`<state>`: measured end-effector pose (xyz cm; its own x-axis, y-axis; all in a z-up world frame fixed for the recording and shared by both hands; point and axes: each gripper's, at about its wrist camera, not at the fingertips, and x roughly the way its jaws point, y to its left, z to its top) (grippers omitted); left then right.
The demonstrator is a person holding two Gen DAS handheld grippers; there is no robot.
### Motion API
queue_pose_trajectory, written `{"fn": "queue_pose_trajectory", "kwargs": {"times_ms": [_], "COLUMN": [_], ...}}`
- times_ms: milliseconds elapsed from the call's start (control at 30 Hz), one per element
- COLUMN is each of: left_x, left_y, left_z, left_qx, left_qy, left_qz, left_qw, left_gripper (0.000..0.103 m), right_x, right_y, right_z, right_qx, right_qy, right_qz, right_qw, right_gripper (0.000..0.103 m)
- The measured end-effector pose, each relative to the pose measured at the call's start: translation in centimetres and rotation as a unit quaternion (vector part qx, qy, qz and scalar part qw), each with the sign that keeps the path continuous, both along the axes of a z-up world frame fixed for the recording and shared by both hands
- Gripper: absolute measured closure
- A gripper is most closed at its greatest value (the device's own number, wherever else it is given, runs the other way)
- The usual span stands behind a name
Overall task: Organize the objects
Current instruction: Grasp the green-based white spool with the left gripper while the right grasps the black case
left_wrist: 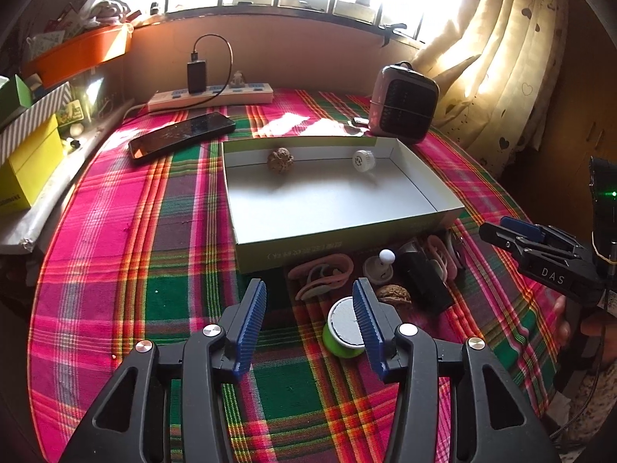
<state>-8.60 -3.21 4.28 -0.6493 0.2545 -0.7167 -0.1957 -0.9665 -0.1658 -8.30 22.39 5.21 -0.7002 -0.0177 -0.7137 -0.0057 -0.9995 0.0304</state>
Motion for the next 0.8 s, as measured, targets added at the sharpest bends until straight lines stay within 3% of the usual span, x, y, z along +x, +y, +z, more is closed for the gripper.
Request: {"fn": "queue_pose_trajectory", "kwargs": {"times_ms": [400,800], "left_x": [0.7,-0.1], "left_y": [1.4,2.0], "left_z": [-1.6,-3.2], "left_qx": [0.012,0.005], "left_qy": [-0.026,-0.054], "left_qz": [-0.040,-0.034], "left_qw": [0.9988,0.9979], "left_gripper": [0.056,0.056], "right_x": [0.3,-1.4], "right_y": [-1.0,-2.5], "right_z": [-1.1,-2.3], "right_qx": [-0.018,-0.024], "right_qy": [-0.006,-0.026], "right_qz": [0.032,0.048], "right_qw": [0.999,0.998], "right_gripper": [0.048,0.048]}}
